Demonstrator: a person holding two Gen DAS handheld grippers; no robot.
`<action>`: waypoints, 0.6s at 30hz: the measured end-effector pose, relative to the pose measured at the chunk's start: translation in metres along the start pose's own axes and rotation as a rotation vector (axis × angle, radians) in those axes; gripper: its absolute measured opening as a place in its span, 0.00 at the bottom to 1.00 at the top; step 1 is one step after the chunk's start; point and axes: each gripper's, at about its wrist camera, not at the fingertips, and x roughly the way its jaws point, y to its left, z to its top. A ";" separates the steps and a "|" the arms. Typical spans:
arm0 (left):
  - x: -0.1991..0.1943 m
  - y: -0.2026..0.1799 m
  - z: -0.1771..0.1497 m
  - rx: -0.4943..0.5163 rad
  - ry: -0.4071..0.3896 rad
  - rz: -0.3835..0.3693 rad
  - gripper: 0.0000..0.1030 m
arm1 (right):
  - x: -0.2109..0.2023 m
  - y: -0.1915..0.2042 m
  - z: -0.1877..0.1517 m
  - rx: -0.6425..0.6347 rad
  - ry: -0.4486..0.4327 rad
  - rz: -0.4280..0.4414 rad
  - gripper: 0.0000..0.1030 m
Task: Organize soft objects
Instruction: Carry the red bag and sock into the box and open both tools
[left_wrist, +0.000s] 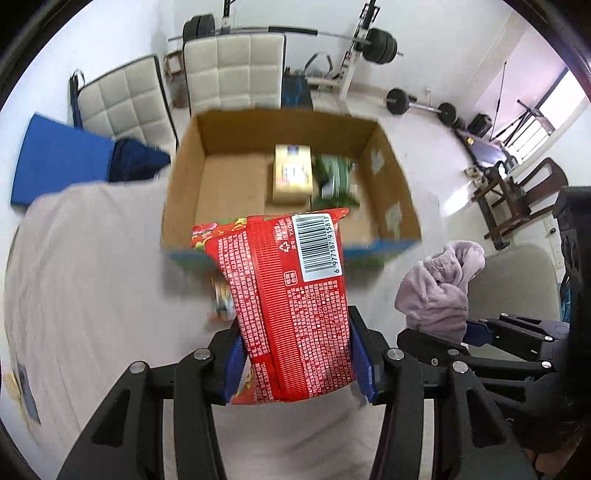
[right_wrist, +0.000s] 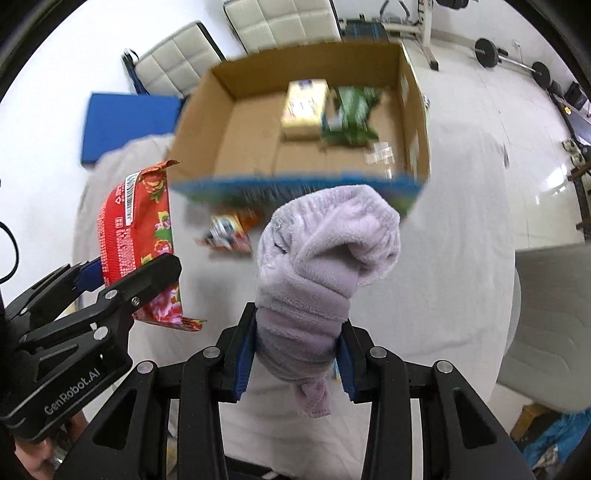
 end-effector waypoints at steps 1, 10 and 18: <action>-0.001 0.004 0.013 0.001 -0.011 0.000 0.45 | -0.004 0.001 0.010 0.001 -0.014 0.006 0.39; 0.053 0.049 0.123 0.047 0.014 0.060 0.45 | 0.022 -0.012 0.120 0.020 -0.018 -0.050 0.39; 0.142 0.083 0.177 0.033 0.157 0.080 0.45 | 0.096 -0.037 0.174 0.059 0.091 -0.156 0.40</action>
